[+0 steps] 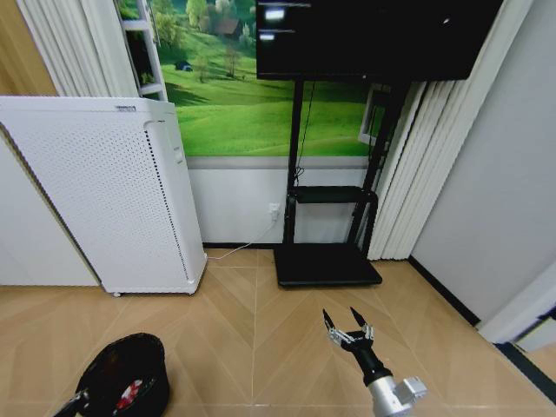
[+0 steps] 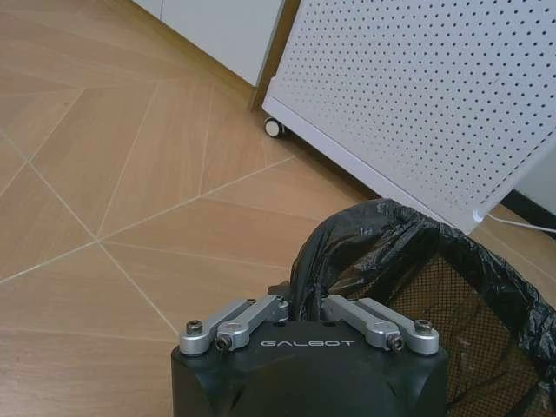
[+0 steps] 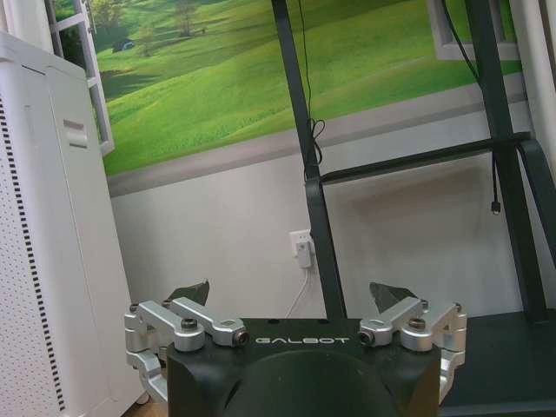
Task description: Pick up the trash bin and place the garbage on the floor into it.
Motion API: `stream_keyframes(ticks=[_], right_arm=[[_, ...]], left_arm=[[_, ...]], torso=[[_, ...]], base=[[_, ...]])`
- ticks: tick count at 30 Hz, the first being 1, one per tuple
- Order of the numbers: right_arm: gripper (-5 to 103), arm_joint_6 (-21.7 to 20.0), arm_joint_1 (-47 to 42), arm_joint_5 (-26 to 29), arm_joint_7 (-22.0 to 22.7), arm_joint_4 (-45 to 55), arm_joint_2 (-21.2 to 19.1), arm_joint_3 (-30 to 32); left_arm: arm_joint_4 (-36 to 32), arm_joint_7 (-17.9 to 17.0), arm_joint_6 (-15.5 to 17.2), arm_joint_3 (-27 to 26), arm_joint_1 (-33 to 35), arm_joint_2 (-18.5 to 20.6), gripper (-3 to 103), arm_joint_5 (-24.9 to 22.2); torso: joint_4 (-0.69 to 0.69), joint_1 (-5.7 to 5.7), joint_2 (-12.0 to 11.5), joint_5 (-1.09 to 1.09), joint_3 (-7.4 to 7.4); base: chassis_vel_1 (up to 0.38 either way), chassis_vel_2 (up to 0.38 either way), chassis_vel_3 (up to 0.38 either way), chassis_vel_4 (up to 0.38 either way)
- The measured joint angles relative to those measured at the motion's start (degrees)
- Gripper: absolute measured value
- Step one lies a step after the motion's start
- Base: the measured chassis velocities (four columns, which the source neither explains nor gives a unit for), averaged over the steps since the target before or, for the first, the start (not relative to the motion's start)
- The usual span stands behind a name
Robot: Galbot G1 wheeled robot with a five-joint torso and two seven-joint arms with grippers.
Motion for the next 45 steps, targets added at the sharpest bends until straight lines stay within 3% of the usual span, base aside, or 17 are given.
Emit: stream_keyframes(ticks=[14,23,27,32,36,39,42,45], right_arm=[[100,0.27,0.11,-0.04,-0.88,-0.40,-0.05,-0.28],[100,0.45,0.11,-0.05,-1.19,-0.65,0.28,-0.30],[100,0.44,0.27,-0.08,-1.22,-0.67,0.44,-0.60],[100,0.35,0.56,-0.09,-1.31,-0.95,0.34,-0.72],[100,0.33,0.66,-0.32,-1.48,-1.35,0.31,-0.76],[100,0.32,0.69,-0.43,-1.51,-1.48,0.33,-0.85],[100,0.31,0.73,-0.88,-0.99,-1.89,0.50,-0.98],[100,0.61,0.75,-0.90,-0.45,-2.02,0.56,-0.98]], left_arm=[[4.18,-0.41,-0.76,1.82,-3.08,0.18,6,2.51],[3.21,-0.36,-0.51,3.74,-4.18,-1.24,6,4.27],[1.99,-1.36,2.04,3.63,-2.81,-1.51,6,5.37],[2.25,-1.39,2.59,2.45,-1.36,-1.56,5,7.70],[2.75,-1.36,2.34,1.34,-0.97,-1.83,20,8.07],[3.06,-1.35,2.01,1.06,-0.95,-1.96,26,8.45],[3.30,0.45,-0.58,0.28,-0.40,-2.44,42,11.27],[2.88,2.64,-2.68,-0.09,0.12,-2.63,47,13.85]], torso=[[-0.01,0.00,0.00,0.01,0.00],[-0.01,0.00,0.00,0.01,0.00],[-0.01,0.00,0.00,0.00,0.00],[0.00,0.00,0.00,0.00,0.00],[-0.01,0.00,0.00,0.00,0.00],[0.00,0.00,0.00,0.00,0.00],[-0.01,0.00,0.00,0.00,0.00],[0.00,0.00,0.00,0.00,0.00]], base=[[0.000,0.000,0.000,0.000],[0.000,0.000,0.000,0.000],[0.000,0.000,0.000,0.000],[0.000,0.000,0.000,0.000],[0.000,0.000,0.000,0.000],[0.000,0.000,0.000,0.000],[0.000,0.000,0.000,0.000],[0.000,0.000,0.000,0.000]])
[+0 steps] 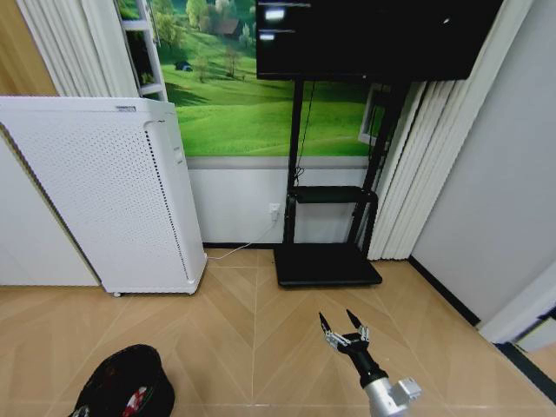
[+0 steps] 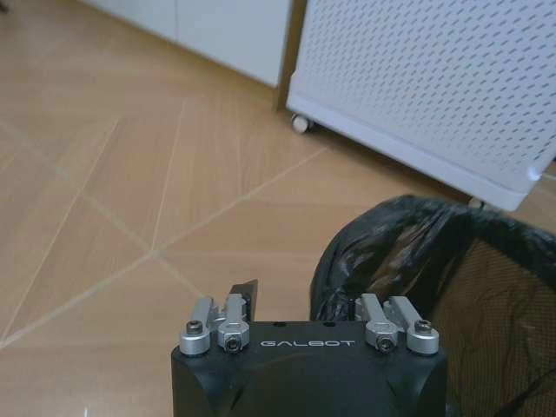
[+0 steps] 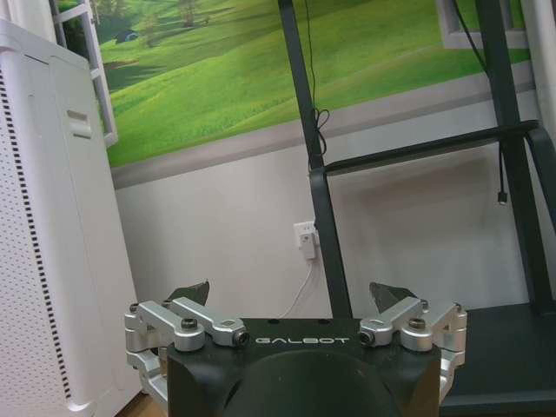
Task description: Pick up the trash bin and place the garbage on the floor into it.
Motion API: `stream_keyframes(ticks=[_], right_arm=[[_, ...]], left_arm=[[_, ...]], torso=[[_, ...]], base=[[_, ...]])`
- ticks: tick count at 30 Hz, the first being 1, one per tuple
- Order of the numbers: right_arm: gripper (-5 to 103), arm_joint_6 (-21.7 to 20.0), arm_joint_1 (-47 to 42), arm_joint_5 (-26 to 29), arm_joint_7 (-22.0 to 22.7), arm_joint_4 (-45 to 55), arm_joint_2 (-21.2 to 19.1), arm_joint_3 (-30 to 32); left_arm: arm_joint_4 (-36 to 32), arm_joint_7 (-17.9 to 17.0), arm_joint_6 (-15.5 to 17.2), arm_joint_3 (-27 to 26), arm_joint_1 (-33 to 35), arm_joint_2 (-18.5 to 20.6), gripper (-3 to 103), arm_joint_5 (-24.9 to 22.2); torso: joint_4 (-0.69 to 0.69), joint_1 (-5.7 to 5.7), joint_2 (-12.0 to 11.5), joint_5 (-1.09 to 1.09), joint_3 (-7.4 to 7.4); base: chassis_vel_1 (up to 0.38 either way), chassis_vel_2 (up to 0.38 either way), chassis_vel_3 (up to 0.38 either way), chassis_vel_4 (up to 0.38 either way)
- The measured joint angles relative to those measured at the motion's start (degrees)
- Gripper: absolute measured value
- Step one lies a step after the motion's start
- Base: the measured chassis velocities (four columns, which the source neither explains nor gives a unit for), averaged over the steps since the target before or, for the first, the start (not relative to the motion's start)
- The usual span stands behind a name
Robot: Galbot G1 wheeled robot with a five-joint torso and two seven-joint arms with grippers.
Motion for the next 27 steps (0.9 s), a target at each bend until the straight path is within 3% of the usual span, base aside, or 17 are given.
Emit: stream_keyframes(ticks=[2,3,8,12,13,16,17,19,23,26,27], right_arm=[[100,0.58,0.05,-0.55,0.21,-0.30,0.02,0.16],[100,0.58,0.05,-0.55,0.21,-0.30,0.02,0.16],[100,1.05,-0.45,-2.35,0.06,-0.06,0.30,0.05],[100,1.08,-0.68,-2.66,0.05,0.47,0.41,0.19],[100,1.08,-0.85,-2.74,0.22,1.04,0.46,0.49],[100,1.03,-1.12,-2.75,1.33,1.89,0.49,0.91],[100,0.09,-1.74,-3.38,4.67,3.46,0.83,1.43],[100,-1.32,-3.21,-4.44,7.66,5.81,1.47,2.04],[100,-3.11,-5.56,-7.54,10.17,8.96,2.42,2.63],[100,-4.82,-8.49,-11.61,12.62,12.82,4.20,2.74],[100,-4.82,-8.49,-11.61,12.62,12.82,4.20,2.74]], left_arm=[[-0.66,3.39,-4.17,-0.86,0.06,-0.18,64,4.53],[-0.66,3.39,-4.17,-0.86,0.06,-0.18,64,4.53],[-2.12,6.54,-8.41,-2.40,-0.97,0.24,86,6.52],[-3.41,7.79,-10.40,-3.27,-0.92,0.35,90,6.95],[-4.96,8.57,-12.32,-4.05,-0.65,0.37,98,8.00],[-6.95,9.03,-14.40,-5.27,-0.37,0.34,99,11.35],[-9.71,9.45,-16.93,-6.41,-0.12,0.20,100,16.63],[-13.15,9.48,-18.11,-6.73,0.27,-0.06,100,20.61],[-18.34,9.03,-18.05,-6.05,0.60,-0.39,100,23.02],[-27.20,6.22,-14.22,-3.55,0.66,0.12,100,22.90],[-27.20,6.22,-14.22,-3.55,0.66,0.12,100,22.90]], torso=[[0.00,0.00,0.00,0.01,0.00],[0.00,0.00,0.00,0.01,0.00],[-0.02,0.00,0.00,0.00,0.00],[-0.01,0.00,0.00,0.00,0.00],[-0.01,0.00,0.00,0.00,0.00],[0.00,0.00,0.00,0.01,0.00],[0.00,0.00,0.00,0.01,0.00],[0.00,0.00,0.00,0.01,0.00],[0.00,0.00,0.00,0.00,0.00],[-0.03,0.00,0.01,0.01,0.00],[-0.03,0.00,0.01,0.01,0.00]], base=[[0.000,0.000,0.000,0.000],[0.000,0.000,0.000,0.000],[0.000,0.000,0.000,0.000],[0.000,0.000,0.000,0.000],[0.000,0.000,0.000,0.000],[0.000,0.000,0.000,0.000],[0.000,0.000,0.000,0.000],[0.000,0.000,0.000,0.000],[0.000,0.000,0.000,0.000],[0.000,0.000,0.000,0.000],[0.000,0.000,0.000,0.000]])
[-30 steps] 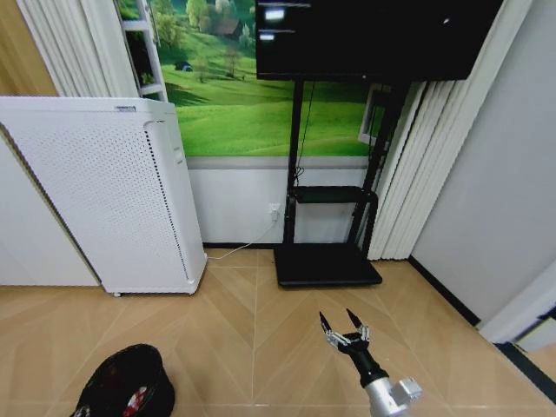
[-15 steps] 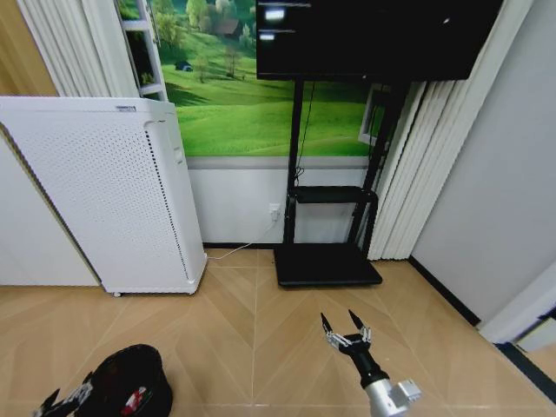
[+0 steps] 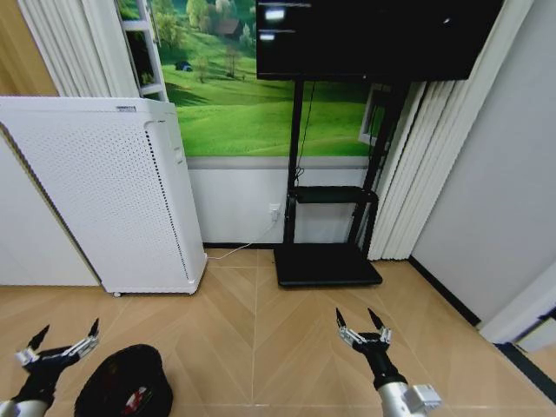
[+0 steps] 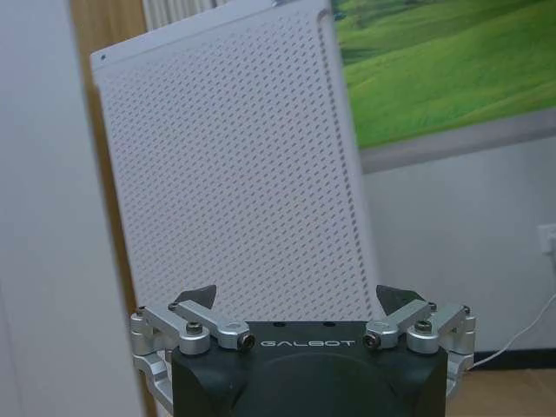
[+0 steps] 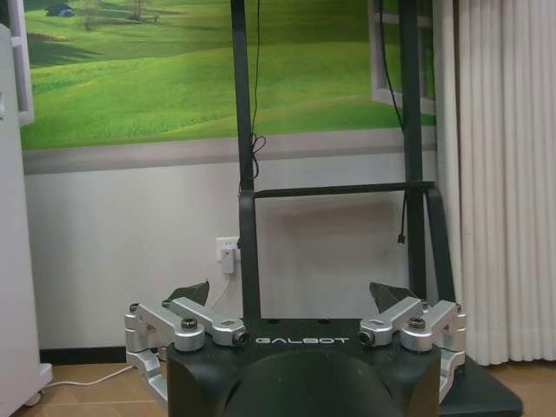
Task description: Pick up the trash bin and place the garbage on the floor into it.
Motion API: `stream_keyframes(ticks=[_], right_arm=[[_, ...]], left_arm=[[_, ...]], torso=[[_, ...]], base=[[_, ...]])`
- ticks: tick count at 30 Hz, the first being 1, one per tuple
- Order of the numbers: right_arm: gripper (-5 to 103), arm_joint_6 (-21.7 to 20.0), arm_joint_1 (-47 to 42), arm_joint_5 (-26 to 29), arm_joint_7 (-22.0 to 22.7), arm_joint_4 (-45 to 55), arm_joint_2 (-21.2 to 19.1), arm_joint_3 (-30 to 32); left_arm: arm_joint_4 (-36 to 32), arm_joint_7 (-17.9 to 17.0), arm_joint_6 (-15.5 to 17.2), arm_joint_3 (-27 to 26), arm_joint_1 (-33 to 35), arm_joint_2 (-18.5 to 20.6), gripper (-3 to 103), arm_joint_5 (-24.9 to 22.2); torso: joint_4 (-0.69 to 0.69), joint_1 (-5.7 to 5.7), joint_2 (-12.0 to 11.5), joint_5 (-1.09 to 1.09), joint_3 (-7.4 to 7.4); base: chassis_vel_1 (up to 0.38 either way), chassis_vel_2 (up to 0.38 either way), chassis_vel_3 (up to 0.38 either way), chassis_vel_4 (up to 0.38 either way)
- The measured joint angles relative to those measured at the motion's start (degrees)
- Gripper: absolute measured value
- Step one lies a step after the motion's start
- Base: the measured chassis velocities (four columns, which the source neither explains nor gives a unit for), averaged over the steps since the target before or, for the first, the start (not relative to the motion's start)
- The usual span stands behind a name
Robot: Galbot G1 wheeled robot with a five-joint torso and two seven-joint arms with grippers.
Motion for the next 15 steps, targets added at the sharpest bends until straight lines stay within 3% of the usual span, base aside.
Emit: stream_keyframes(ticks=[3,6,15], right_arm=[[100,-0.34,-1.27,-2.23,0.49,2.78,2.27,0.28],[100,-0.53,-1.84,-2.69,0.45,4.33,3.22,0.94],[100,-1.53,-3.30,-2.64,0.40,8.91,4.43,3.97]], left_arm=[[-7.34,-3.60,5.56,3.60,-0.54,1.13,100,-1.58],[-10.02,-5.60,7.88,6.05,-1.36,1.55,100,-1.95],[-12.25,-6.49,9.23,11.42,-0.53,-1.15,100,0.81]], torso=[[0.01,0.00,0.00,0.00,0.00],[0.01,0.00,0.00,0.00,0.00],[0.03,0.00,0.00,0.00,0.00]], base=[[0.000,0.000,0.000,0.000],[0.000,0.000,0.000,0.000],[0.000,0.000,0.000,0.000]])
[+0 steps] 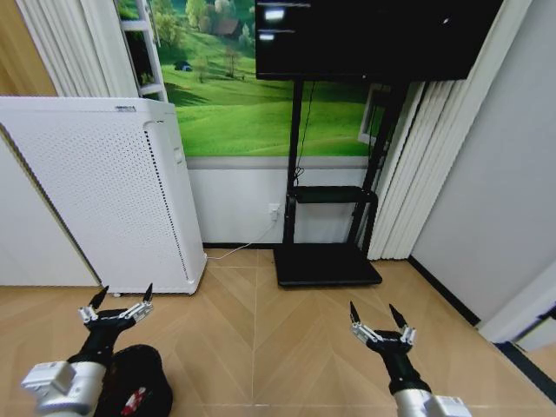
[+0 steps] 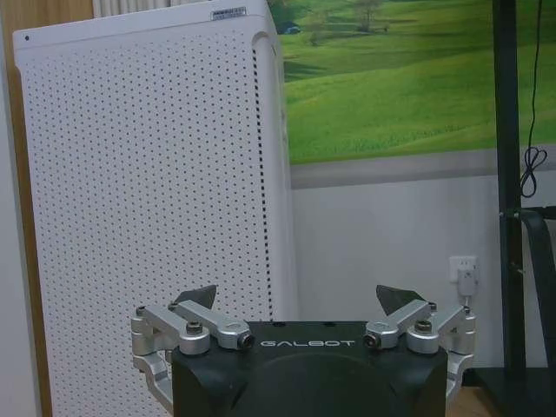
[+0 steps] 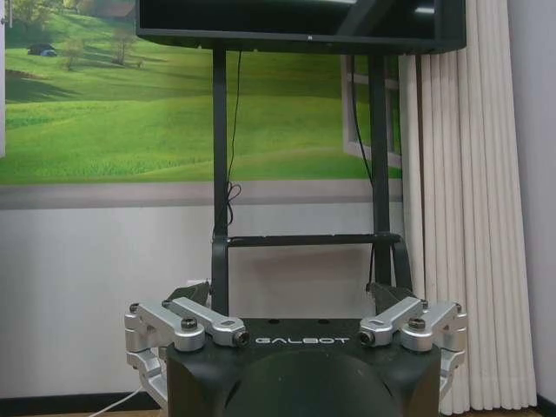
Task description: Pick up the trash bin and place the garbage on the floor into it.
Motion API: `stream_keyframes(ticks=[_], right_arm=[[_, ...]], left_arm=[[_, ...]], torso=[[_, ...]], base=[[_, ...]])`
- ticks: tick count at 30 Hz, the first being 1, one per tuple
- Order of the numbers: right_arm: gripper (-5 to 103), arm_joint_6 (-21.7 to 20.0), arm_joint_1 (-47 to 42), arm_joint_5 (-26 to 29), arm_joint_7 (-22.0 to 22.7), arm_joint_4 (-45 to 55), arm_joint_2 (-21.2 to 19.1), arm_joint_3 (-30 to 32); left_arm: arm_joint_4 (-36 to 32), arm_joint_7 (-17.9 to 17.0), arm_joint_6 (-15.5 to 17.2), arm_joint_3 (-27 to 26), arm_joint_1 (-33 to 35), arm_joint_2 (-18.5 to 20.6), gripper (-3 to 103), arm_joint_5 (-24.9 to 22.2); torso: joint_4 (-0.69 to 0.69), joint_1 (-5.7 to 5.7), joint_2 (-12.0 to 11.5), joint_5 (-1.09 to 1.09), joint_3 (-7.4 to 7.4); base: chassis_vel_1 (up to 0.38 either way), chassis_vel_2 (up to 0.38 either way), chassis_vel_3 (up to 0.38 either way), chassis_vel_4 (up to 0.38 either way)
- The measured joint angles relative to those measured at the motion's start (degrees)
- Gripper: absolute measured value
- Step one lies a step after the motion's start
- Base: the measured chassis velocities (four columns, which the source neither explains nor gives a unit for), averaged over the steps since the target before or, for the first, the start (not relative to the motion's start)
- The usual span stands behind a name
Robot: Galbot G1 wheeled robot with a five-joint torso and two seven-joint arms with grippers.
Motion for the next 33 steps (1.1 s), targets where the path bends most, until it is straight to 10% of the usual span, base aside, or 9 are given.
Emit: stream_keyframes(ticks=[33], right_arm=[[100,-0.73,-0.62,-0.07,-0.85,2.13,0.78,0.94]], left_arm=[[-0.78,0.39,1.41,1.64,0.23,-0.91,100,1.16]], torso=[[-0.01,0.31,1.39,0.00,1.05]], base=[[0.000,0.000,0.000,0.000]])
